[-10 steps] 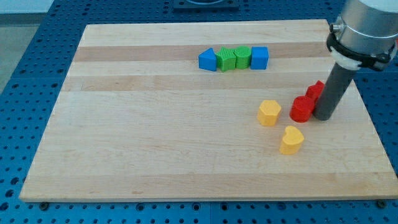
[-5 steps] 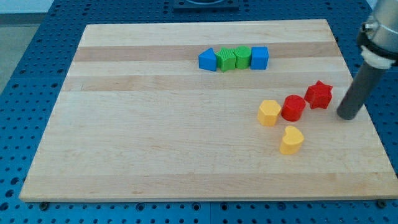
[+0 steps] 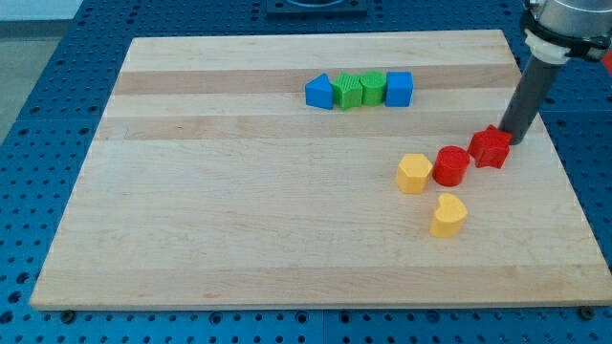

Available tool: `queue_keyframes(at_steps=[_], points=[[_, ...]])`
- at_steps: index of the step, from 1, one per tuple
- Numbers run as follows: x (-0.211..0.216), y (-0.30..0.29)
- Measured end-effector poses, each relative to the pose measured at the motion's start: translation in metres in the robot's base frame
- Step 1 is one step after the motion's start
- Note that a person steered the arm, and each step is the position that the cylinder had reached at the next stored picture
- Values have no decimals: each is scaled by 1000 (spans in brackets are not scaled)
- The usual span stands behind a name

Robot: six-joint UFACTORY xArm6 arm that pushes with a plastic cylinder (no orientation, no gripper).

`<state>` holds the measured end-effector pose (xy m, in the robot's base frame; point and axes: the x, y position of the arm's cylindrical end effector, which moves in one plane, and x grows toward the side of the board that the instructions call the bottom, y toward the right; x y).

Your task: Push the red blocks into the hexagon

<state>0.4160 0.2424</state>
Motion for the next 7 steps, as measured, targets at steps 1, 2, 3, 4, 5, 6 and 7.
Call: queue_keyframes(at_steps=[1, 2, 3, 4, 5, 6, 7], points=[[1, -2], [5, -8], [10, -20], [14, -36], [17, -51], [20, -65], [22, -70]])
